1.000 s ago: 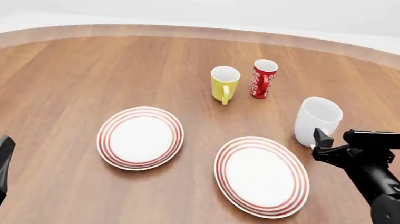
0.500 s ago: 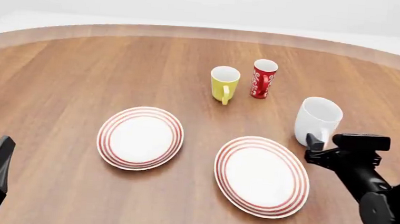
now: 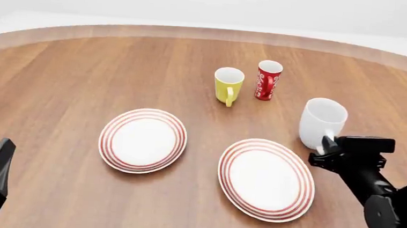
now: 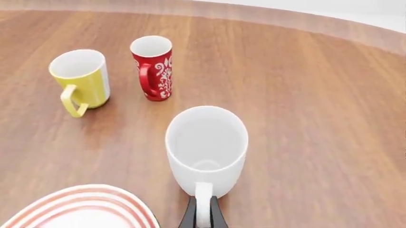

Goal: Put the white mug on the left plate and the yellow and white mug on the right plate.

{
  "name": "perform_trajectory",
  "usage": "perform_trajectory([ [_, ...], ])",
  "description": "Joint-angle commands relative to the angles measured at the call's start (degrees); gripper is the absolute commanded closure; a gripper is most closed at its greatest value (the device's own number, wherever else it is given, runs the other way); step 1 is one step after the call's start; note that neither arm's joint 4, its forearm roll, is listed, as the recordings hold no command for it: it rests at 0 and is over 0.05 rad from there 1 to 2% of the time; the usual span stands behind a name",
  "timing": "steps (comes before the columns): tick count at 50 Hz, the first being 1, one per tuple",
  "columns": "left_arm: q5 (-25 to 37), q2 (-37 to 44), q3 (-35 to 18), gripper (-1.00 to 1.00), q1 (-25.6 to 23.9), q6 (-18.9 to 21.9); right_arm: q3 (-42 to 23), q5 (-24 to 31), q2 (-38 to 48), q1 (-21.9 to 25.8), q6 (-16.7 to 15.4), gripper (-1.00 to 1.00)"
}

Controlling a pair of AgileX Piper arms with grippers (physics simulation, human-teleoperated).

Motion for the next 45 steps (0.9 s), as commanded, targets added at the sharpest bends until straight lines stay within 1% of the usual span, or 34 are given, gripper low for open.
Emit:
perform_trajectory([
  [1,0.0,0.0,0.0,-1.00,0.0,0.0,0.5,1.6,-3.8,0.2,-0.3,1.00],
  [7,0.0,0.0,0.0,-1.00,0.0,0.0,0.8,3.5,-7.3,1.3,-1.3,1.00],
  [17,0.0,0.0,0.0,-1.00,0.0,0.0,0.9,9.9,-16.4,2.7,-1.6,1.00],
  [21,0.0,0.0,0.0,-1.00,0.0,0.0,1.4,11.3,-19.2,3.5,-1.3,1.00],
  [22,0.0,0.0,0.0,-1.00,0.0,0.0,1.5,12.3,-20.8,4.2,-0.7,1.00],
  [24,0.0,0.0,0.0,-1.00,0.0,0.0,1.5,12.7,-21.5,4.6,-0.8,1.00],
  [30,0.0,0.0,0.0,-1.00,0.0,0.0,1.1,17.4,-27.3,6.2,-0.9,1.00],
  [39,0.0,0.0,0.0,-1.00,0.0,0.0,1.1,21.1,-31.9,8.7,-1.2,1.00],
  [41,0.0,0.0,0.0,-1.00,0.0,0.0,0.8,22.3,-33.3,9.1,-1.1,1.00],
  [43,0.0,0.0,0.0,-1.00,0.0,0.0,0.5,23.8,-34.9,9.7,0.1,1.00],
  [45,0.0,0.0,0.0,-1.00,0.0,0.0,0.3,25.1,-36.3,10.6,-0.3,1.00],
])
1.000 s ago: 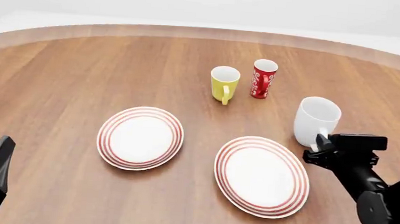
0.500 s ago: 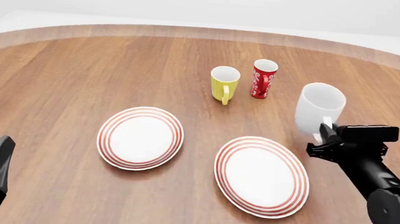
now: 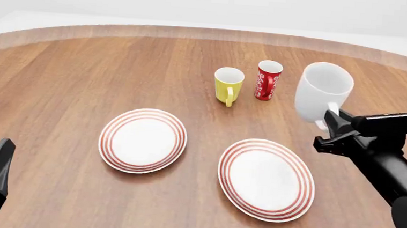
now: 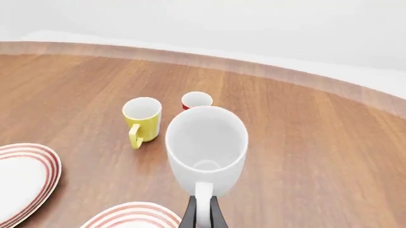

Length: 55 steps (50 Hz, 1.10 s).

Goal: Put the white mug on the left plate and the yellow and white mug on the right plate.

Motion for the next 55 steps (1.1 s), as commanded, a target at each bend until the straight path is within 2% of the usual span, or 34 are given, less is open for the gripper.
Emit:
perform_trajectory([
  [1,0.0,0.0,0.0,-1.00,0.0,0.0,-0.9,6.5,-7.8,3.3,0.9,1.00],
  [8,0.0,0.0,0.0,-1.00,0.0,0.0,-1.6,10.8,-12.6,6.6,1.6,1.00],
  [21,0.0,0.0,0.0,-1.00,0.0,0.0,-3.7,14.0,-15.1,13.5,2.2,1.00],
  [25,0.0,0.0,0.0,-1.00,0.0,0.0,-4.3,13.9,-14.4,15.3,2.8,1.00],
  [36,0.0,0.0,0.0,-1.00,0.0,0.0,-6.3,15.1,-14.0,19.1,2.0,1.00],
  [48,0.0,0.0,0.0,-1.00,0.0,0.0,-9.2,15.6,-11.5,22.6,-0.2,1.00],
  [55,0.0,0.0,0.0,-1.00,0.0,0.0,-11.1,13.5,-7.4,25.7,-0.5,1.00],
])
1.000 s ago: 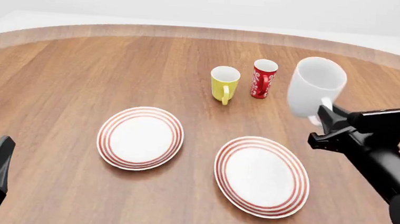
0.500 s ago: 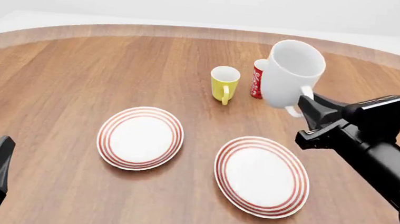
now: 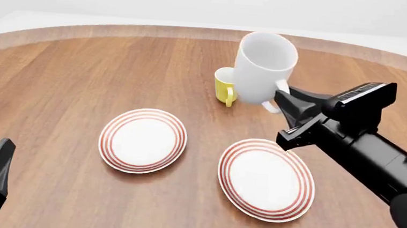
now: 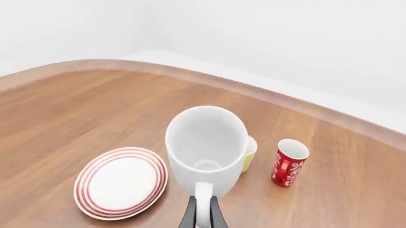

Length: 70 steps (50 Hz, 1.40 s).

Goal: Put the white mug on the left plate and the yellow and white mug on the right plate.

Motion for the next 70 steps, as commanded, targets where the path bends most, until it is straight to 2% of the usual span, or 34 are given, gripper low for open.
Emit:
perform_trajectory([
  [1,0.0,0.0,0.0,-1.00,0.0,0.0,-2.9,-1.7,4.3,4.1,-0.5,1.00],
  [13,0.0,0.0,0.0,-1.00,0.0,0.0,-7.3,-4.8,11.6,8.7,-1.0,1.00],
  [40,0.0,0.0,0.0,-1.00,0.0,0.0,-12.5,-9.6,23.8,14.7,-0.6,1.00],
  [70,0.0,0.0,0.0,-1.00,0.0,0.0,-15.6,-11.5,33.0,18.4,1.2,1.00],
])
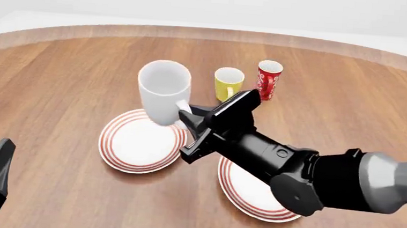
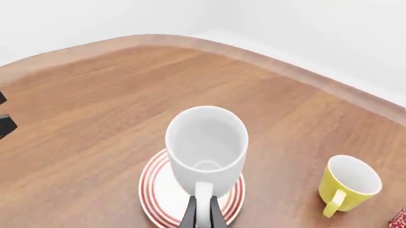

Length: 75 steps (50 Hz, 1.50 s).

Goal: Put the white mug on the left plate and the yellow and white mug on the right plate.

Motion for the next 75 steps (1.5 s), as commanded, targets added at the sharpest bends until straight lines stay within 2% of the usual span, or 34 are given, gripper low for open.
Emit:
perform_trajectory([
  [1,0.0,0.0,0.0,-1.00,0.0,0.0,-1.3,-0.5,3.0,1.8,1.0,1.00],
  [13,0.0,0.0,0.0,-1.00,0.0,0.0,-2.2,-1.1,6.0,3.4,2.5,1.00],
  [28,0.0,0.0,0.0,-1.00,0.0,0.0,-4.8,-1.1,10.2,4.5,2.7,1.00],
  [75,0.0,0.0,0.0,-1.00,0.0,0.0,-8.6,-1.7,18.6,3.4,3.5,1.00],
])
